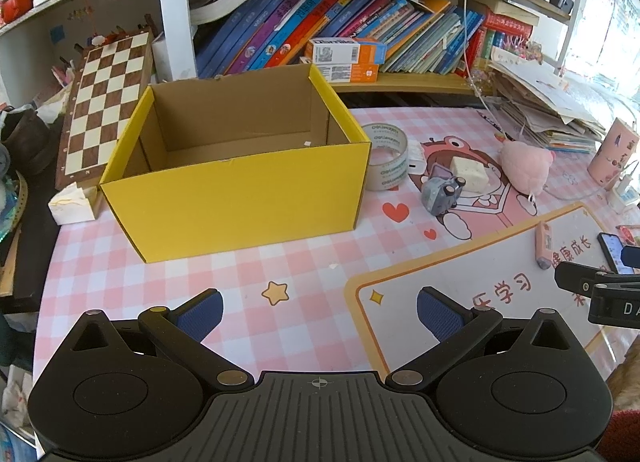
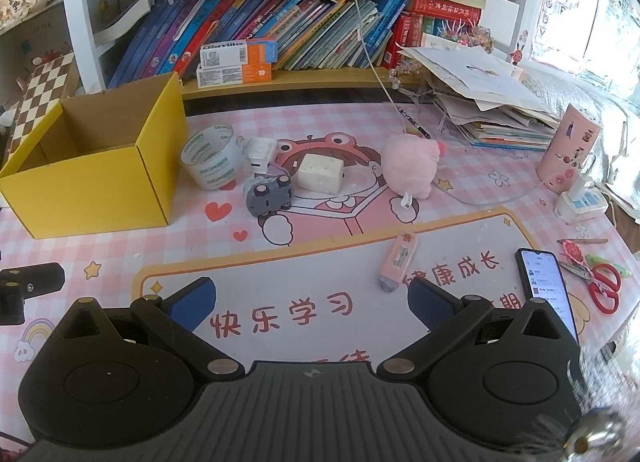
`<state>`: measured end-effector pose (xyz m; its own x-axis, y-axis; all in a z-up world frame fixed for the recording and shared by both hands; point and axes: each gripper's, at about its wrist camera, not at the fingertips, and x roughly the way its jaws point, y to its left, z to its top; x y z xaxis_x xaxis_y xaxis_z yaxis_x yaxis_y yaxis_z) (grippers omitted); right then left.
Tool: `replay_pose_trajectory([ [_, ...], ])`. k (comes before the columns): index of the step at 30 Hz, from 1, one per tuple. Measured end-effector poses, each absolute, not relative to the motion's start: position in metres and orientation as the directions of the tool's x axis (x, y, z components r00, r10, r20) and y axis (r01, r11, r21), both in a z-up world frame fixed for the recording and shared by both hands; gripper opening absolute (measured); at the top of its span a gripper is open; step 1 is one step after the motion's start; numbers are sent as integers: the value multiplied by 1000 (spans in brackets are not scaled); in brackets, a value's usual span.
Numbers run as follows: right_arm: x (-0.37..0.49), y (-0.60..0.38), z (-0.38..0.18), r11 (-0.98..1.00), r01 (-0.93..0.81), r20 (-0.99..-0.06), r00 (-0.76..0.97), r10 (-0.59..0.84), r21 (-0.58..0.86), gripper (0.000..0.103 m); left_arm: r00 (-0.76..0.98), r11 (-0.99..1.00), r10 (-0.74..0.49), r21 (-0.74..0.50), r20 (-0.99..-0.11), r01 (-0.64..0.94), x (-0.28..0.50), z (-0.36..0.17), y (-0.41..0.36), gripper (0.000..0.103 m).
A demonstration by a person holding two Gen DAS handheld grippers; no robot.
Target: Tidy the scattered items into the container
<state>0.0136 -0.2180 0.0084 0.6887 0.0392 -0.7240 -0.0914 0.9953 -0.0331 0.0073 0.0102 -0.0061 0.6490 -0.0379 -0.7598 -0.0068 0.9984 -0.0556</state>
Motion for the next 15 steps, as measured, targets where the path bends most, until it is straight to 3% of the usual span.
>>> replay_pose_trajectory([
  [15,17,-213,10,995,-93,-722,690,36,-40,103,647,998,-44,-60,-761,-2,8,-6,14,103],
])
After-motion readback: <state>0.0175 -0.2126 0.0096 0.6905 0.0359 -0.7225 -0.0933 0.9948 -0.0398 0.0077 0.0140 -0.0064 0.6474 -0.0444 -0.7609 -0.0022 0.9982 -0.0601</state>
